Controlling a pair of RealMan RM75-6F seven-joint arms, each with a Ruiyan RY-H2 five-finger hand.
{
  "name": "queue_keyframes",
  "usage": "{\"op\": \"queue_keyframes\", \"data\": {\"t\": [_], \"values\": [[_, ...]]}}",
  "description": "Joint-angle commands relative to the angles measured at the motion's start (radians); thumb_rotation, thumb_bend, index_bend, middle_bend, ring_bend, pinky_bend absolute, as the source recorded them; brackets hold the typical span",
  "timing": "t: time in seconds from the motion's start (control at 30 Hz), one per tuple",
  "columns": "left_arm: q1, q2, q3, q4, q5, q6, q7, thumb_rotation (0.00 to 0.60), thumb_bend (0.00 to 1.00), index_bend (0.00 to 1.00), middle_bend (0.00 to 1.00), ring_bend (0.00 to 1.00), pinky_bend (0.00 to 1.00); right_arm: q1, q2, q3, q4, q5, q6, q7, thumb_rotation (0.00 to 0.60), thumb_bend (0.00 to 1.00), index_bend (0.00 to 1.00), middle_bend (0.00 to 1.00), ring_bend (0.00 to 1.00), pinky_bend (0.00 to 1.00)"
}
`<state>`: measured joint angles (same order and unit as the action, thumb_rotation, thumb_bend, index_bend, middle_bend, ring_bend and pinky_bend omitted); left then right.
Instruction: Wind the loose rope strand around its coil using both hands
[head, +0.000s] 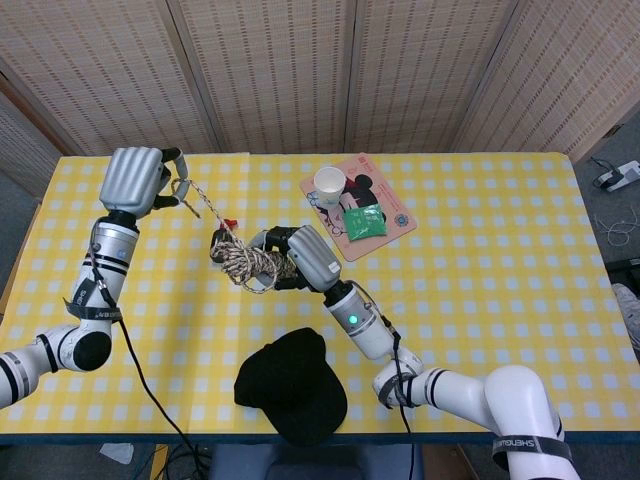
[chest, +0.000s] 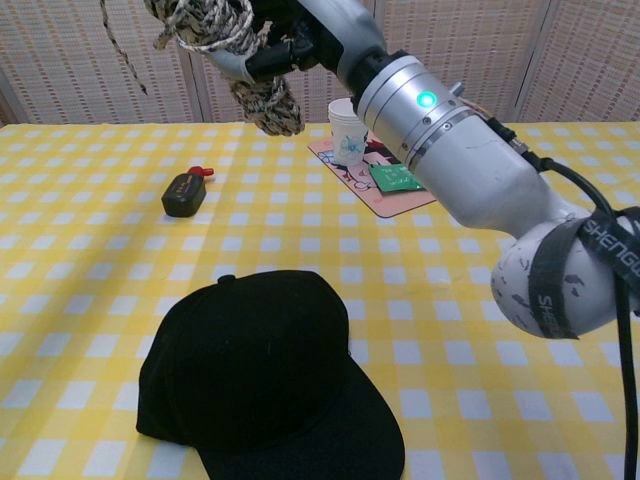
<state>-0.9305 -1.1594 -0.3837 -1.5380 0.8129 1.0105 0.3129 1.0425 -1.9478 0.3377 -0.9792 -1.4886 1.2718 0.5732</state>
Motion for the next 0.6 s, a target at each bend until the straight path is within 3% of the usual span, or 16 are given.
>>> {"op": "queue_keyframes", "data": {"t": [0.03,0.6], "values": [[0.007,0.002,0.007,0.002,-0.025,-0.014,0.0,0.6,0.42,0.83,1.0,1.0,1.0,-0.003,-0.016,0.016,0.014,0.002,0.026,0.025,0.6,0.54,0.86,0.63,0.53,0.63],[0.051,0.037,0.052,-0.022,-0.015,-0.031,-0.014,0.6,0.42,0.82,1.0,1.0,1.0,0.025,-0.12,0.099,0.123,0.045,0.113,-0.022,0.6,0.53,0.86,0.63,0.53,0.63]]}}
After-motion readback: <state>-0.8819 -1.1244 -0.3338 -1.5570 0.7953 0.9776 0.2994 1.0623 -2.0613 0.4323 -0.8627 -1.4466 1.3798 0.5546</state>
